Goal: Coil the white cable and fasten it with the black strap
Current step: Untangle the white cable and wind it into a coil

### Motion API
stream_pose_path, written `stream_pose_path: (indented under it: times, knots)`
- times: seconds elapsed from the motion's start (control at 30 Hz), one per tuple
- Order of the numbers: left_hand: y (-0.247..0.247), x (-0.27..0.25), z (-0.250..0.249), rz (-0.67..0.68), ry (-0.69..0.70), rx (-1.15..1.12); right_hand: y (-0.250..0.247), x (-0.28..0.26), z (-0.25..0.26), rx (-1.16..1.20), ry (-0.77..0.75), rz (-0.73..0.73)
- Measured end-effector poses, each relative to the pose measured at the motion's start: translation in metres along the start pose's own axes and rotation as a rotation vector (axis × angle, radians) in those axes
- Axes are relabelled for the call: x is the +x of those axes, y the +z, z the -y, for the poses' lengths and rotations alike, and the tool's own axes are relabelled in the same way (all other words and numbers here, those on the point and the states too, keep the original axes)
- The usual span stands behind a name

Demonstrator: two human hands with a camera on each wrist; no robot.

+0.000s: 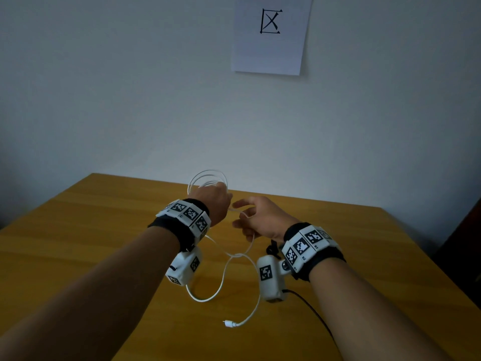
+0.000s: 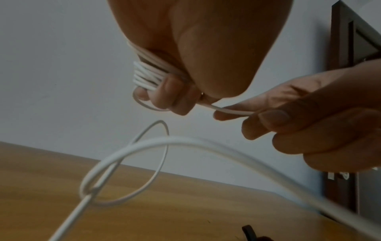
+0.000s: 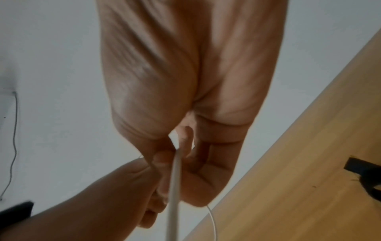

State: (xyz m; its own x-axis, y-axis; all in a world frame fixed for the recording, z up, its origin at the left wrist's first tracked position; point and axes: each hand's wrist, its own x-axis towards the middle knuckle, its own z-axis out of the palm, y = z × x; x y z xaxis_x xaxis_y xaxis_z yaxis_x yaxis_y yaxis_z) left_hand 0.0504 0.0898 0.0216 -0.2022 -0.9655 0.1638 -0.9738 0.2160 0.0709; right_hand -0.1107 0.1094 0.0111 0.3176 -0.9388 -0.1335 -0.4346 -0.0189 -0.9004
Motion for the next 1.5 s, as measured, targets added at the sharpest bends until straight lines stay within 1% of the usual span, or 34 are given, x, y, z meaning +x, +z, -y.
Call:
stream_pose_path:
  times: [0.2,0.27,0.3,0.37,0.43,0.47,0.53,0.63,0.73,0.8,0.9,1.0,1.07,1.13,1.2,1.3,1.33,1.4,1.47,1.5]
  knots:
    - [0.005,0.010,0.015,-0.079,-0.041,0.023,-0.004,0.000,0.001,-0.080,0.032,0.038]
    - [0.003,0.009,0.020,-0.084,-0.046,0.044,-0.006,-0.001,0.000,-0.070,0.034,0.041]
    - [0.001,0.007,0.020,-0.074,-0.041,0.061,-0.007,-0.001,0.000,-0.059,0.025,0.030]
    - [0.000,0.005,0.020,-0.045,0.011,0.133,-0.008,-0.002,0.002,-0.078,-0.018,-0.027]
    - [-0.002,0.003,0.018,0.006,0.054,0.176,-0.008,-0.002,0.005,-0.210,-0.082,-0.113]
    - [-0.002,0.002,0.017,0.046,0.042,0.126,-0.008,-0.001,0.006,-0.285,-0.117,-0.154]
    - [0.000,0.003,0.018,0.147,-0.006,-0.082,-0.008,0.001,0.008,-0.372,-0.190,-0.226]
    - [0.000,0.002,0.018,0.340,-0.071,-0.545,-0.011,0.005,0.007,-0.426,-0.258,-0.310]
    - [-0.003,-0.004,0.016,0.516,-0.109,-1.043,-0.013,0.009,0.002,-0.415,-0.280,-0.400]
    - [-0.004,-0.006,0.019,0.567,-0.065,-1.320,-0.014,0.008,0.001,-0.382,-0.283,-0.431]
    - [-0.006,-0.005,0.017,0.637,0.021,-1.683,-0.011,0.008,-0.001,-0.342,-0.287,-0.407]
    - [-0.013,-0.004,0.007,0.662,0.121,-1.963,-0.004,0.015,-0.005,-0.270,-0.287,-0.365]
    - [-0.015,-0.002,0.000,0.682,0.188,-2.073,0.000,0.014,-0.004,-0.198,-0.292,-0.360]
    - [-0.016,0.000,-0.005,0.671,0.186,-2.137,0.002,0.009,-0.002,-0.145,-0.277,-0.353]
    - [-0.017,0.001,-0.008,0.596,0.143,-2.171,0.003,0.007,0.000,-0.126,-0.247,-0.333]
    - [-0.018,-0.002,-0.014,0.415,0.085,-2.205,0.001,0.007,-0.001,-0.183,-0.219,-0.302]
    - [-0.019,-0.004,-0.016,0.384,0.093,-2.222,0.001,0.007,-0.002,-0.225,-0.216,-0.279]
    - [-0.022,-0.005,-0.018,0.355,0.164,-2.228,0.003,0.005,-0.005,-0.276,-0.243,-0.225]
    - [-0.025,-0.006,-0.021,0.338,0.226,-2.203,0.004,0.006,-0.010,-0.289,-0.293,-0.227]
    - [-0.025,-0.006,-0.023,0.316,0.232,-2.186,0.005,0.007,-0.011,-0.300,-0.301,-0.234]
